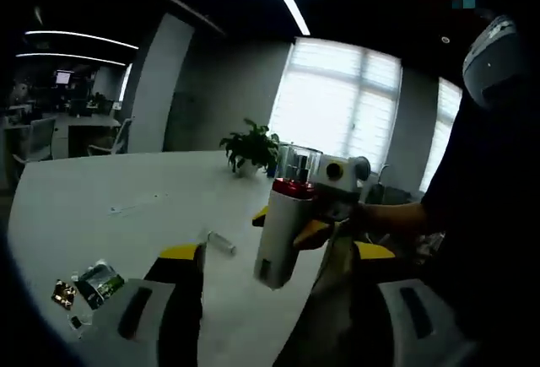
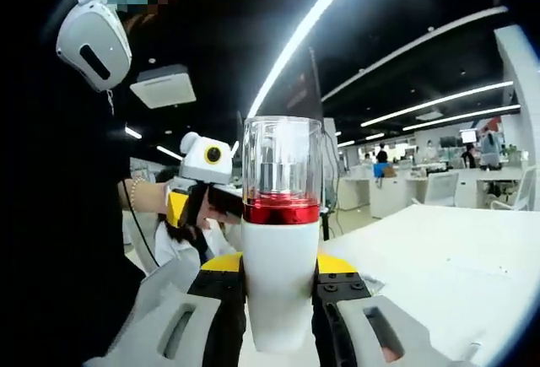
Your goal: Arrange the skincare products in the storage area until every visible bottle or jar stands upright without overlapping.
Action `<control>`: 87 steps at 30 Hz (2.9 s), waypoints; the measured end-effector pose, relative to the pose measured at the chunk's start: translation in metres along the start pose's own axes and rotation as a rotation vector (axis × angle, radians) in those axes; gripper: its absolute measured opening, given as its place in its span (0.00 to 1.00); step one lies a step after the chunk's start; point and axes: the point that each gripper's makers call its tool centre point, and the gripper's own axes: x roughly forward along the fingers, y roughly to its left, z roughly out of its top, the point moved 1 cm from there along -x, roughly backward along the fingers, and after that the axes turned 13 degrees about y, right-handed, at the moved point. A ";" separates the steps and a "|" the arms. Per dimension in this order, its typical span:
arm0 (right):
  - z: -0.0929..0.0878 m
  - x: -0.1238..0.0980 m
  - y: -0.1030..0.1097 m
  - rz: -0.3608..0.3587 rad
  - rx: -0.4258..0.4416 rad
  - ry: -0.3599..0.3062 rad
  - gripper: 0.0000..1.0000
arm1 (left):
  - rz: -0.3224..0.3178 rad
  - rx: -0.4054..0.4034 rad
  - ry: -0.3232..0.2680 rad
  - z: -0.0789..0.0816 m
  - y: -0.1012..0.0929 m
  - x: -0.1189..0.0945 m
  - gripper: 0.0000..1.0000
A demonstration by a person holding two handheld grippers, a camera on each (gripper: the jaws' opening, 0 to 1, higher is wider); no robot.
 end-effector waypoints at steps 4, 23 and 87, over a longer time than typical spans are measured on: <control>-0.021 0.003 -0.014 -0.002 -0.011 0.033 0.19 | 0.047 -0.029 0.021 -0.016 0.011 -0.003 0.74; -0.092 0.026 -0.068 -0.024 0.001 0.076 0.20 | 0.125 -0.115 0.090 -0.054 0.040 0.018 0.92; -0.159 0.041 -0.105 -0.046 0.088 0.411 0.39 | 0.134 -0.202 0.132 -0.075 0.044 0.025 0.88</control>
